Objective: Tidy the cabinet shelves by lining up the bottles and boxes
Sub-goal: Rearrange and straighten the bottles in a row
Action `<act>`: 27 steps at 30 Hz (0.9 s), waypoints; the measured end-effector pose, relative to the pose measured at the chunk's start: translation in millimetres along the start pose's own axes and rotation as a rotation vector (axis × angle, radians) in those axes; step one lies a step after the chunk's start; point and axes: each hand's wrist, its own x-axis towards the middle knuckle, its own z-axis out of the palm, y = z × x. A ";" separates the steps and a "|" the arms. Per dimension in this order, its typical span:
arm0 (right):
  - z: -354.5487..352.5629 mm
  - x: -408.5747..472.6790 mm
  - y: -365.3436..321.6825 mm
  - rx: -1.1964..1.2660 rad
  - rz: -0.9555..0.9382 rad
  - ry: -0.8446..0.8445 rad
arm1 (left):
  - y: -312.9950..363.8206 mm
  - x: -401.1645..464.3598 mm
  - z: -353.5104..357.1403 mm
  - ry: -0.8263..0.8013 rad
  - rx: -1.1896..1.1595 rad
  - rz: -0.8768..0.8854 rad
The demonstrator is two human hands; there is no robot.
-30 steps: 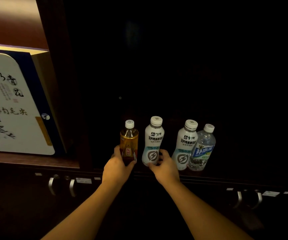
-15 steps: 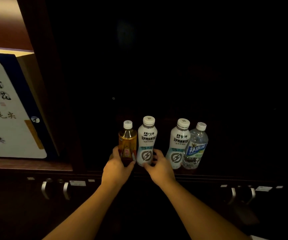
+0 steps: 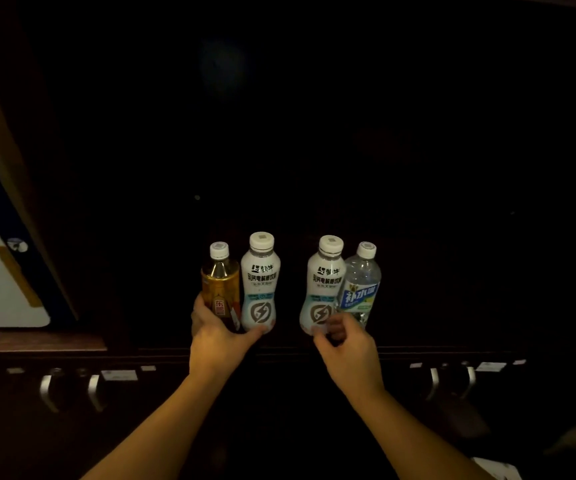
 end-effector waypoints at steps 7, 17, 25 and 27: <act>-30.2 9.0 23.7 0.032 0.121 0.159 | 3.6 5.0 2.9 0.015 -0.103 -0.054; -26.9 40.1 36.7 0.178 0.204 -0.119 | 8.0 3.9 -0.3 0.006 -0.126 -0.069; -20.0 38.0 33.7 0.190 0.209 -0.072 | 12.8 1.4 -2.1 -0.009 -0.127 -0.057; -18.4 38.9 33.8 0.183 0.214 -0.077 | 14.2 0.7 -0.7 -0.003 -0.122 -0.064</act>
